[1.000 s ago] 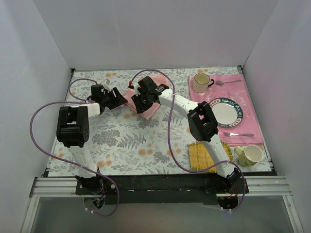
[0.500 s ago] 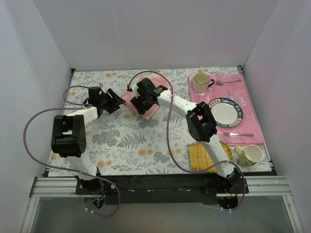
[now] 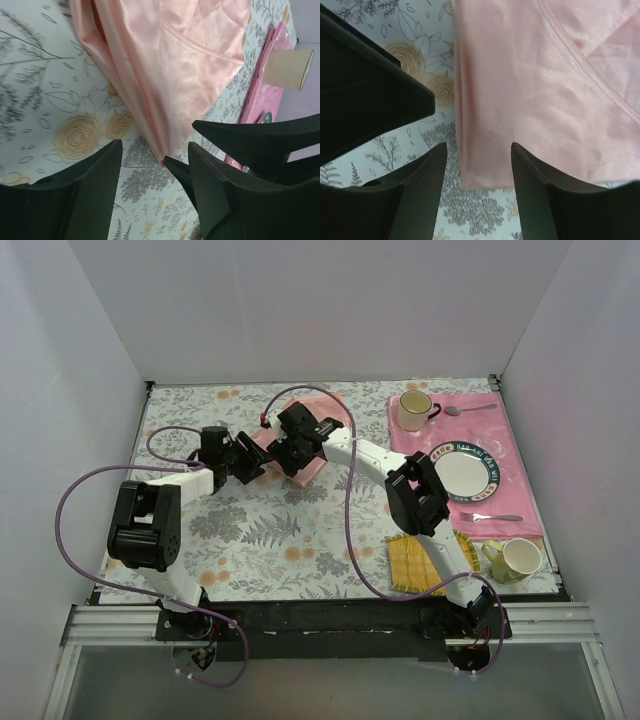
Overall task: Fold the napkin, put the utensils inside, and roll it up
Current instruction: Fold the napkin, then roll the napkin with the utensil
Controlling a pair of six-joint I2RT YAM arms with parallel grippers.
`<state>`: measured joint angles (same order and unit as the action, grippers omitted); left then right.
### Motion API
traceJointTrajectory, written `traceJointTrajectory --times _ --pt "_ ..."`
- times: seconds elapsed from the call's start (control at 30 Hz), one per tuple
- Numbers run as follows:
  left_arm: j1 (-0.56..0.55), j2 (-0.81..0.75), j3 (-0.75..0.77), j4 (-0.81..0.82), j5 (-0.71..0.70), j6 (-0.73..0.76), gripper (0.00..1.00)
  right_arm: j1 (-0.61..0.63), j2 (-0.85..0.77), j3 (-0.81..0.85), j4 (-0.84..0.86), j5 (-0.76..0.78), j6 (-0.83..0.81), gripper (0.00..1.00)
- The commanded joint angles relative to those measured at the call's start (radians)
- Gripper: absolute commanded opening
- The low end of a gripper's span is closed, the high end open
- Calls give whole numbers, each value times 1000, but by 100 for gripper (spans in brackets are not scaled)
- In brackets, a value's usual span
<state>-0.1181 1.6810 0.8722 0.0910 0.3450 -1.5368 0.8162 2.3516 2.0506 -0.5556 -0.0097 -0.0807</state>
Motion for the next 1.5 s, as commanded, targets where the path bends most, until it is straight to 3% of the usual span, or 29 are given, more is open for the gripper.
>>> traceJointTrajectory --times 0.0,0.33,0.5,0.63,0.7,0.83,1.0,1.47 --pt "-63 26 10 62 -86 -46 54 -20 -159 -85 46 17 53 62" --pt "-84 65 -22 127 -133 -76 49 -22 -170 -115 77 -13 -7 61" --pt "-31 42 -18 125 -66 -49 51 -25 -144 -95 82 -45 15 61" --pt "55 40 25 90 31 53 56 -23 -127 -92 111 -125 67 60" --pt "80 72 111 -3 32 171 57 -25 -114 -90 131 -150 73 59" --pt "87 143 235 -112 43 312 58 -25 -86 -67 128 -165 99 57" --pt "94 209 289 -100 43 403 56 -26 -84 -64 120 -174 96 56" --pt "106 313 278 -2 97 402 54 -42 -94 -98 134 -185 91 55"
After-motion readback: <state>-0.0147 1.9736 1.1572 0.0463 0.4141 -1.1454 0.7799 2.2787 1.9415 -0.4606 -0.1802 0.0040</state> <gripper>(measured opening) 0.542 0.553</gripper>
